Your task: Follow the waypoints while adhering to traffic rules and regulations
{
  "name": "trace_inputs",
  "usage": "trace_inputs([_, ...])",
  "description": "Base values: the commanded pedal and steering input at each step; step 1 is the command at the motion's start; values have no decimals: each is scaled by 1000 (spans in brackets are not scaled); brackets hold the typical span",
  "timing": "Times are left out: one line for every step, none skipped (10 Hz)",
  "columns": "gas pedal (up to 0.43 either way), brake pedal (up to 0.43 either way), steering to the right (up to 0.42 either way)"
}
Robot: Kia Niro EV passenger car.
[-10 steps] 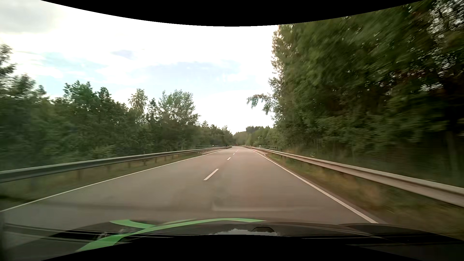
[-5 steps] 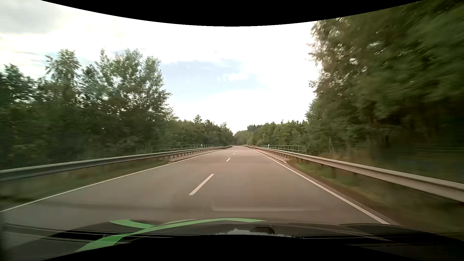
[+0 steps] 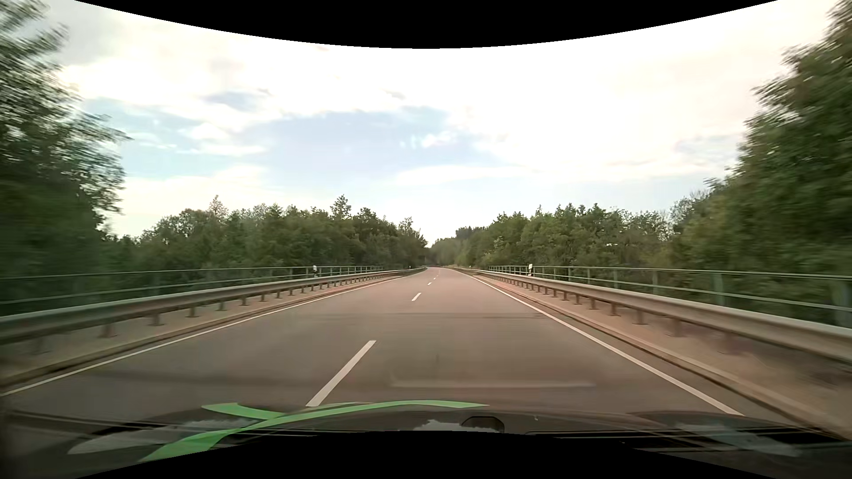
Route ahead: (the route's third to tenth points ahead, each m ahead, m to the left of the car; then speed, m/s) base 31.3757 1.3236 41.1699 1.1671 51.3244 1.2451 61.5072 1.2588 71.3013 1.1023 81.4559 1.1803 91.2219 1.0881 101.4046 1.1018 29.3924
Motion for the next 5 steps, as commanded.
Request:
trace_inputs([339, 0, -3])
trace_inputs([339, 0, -3])
trace_inputs([339, 0, -3])
trace_inputs([339, 0, -3])
trace_inputs([339, 0, -3])
